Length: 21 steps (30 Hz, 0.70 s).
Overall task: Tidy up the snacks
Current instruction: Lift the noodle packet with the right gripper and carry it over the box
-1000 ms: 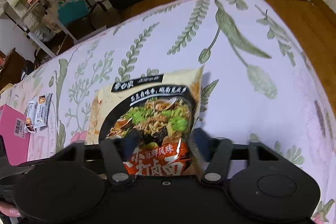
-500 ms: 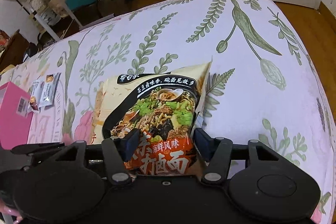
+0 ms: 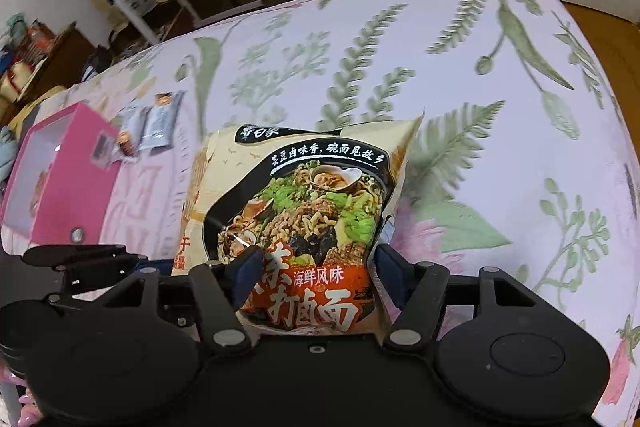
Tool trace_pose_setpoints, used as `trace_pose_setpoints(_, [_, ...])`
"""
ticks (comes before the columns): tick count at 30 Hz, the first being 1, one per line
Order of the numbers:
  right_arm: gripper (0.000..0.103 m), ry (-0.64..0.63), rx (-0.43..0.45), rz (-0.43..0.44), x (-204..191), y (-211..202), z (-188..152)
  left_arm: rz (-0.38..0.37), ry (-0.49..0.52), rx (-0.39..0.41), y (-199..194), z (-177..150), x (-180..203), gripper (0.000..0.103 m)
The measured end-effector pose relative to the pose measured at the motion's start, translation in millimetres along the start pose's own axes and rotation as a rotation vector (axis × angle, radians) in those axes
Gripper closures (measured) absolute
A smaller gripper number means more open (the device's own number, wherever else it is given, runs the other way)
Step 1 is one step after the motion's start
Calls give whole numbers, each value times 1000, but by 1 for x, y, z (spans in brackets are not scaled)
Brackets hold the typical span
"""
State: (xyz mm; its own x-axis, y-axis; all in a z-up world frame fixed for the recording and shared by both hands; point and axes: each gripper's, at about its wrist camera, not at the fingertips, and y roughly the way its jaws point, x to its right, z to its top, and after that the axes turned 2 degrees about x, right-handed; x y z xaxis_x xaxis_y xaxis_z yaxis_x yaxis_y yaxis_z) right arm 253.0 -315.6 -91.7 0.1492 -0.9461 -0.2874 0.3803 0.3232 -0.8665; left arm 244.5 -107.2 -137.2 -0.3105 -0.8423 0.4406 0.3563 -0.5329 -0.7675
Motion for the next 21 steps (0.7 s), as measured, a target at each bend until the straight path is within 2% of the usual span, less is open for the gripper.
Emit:
trace_pose_setpoints(5, [34,-21,10,25,-22,-6,-18,-1,-26,23,-27,-21,-10,60])
trace_pose_setpoints(13, [36,-64,23,57,-56,-21,-51,-10,-58,14,-65,-52,-25,60])
trace_pose_setpoints(21, [35,-126,14,165,-118,-42,-63,4,-77,62,-144,-80,-58,59])
